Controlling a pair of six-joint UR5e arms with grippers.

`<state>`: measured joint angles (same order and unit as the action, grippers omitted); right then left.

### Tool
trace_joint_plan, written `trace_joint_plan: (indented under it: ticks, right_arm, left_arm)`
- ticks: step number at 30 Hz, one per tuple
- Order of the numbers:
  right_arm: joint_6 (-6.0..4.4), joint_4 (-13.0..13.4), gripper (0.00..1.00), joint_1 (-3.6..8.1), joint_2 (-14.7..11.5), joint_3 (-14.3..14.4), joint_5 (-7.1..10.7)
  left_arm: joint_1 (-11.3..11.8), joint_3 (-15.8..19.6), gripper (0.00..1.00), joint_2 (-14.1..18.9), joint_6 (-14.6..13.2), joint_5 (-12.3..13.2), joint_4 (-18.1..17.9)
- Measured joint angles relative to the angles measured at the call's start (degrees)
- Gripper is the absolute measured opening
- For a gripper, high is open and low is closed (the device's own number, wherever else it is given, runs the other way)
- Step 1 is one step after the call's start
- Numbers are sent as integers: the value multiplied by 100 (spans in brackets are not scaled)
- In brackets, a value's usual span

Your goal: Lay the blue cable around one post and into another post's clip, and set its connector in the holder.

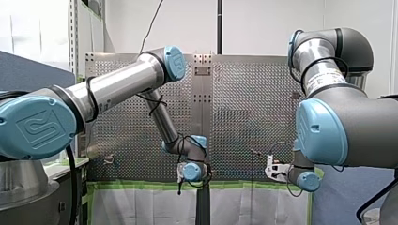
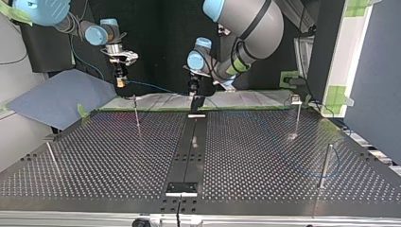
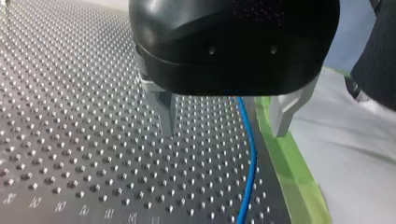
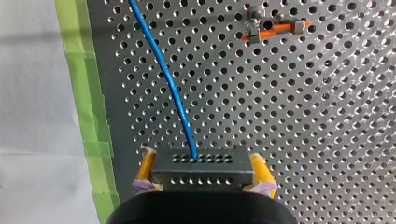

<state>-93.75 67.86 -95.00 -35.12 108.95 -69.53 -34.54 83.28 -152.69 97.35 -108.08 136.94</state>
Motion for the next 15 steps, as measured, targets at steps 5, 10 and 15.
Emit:
trace_joint_plan:
  ticks: [5,10,15]
  right_arm:
    - [21,-25,0,-18,0,0,0]
    - [29,-41,0,-29,0,-1,-4]
    - [-12,-39,0,-29,3,0,-54]
  left_arm:
    - [37,-1,100,-1,-157,-169,8]
    - [61,-5,100,0,-356,-223,-2]
    - [74,-3,100,4,-503,-211,-32]
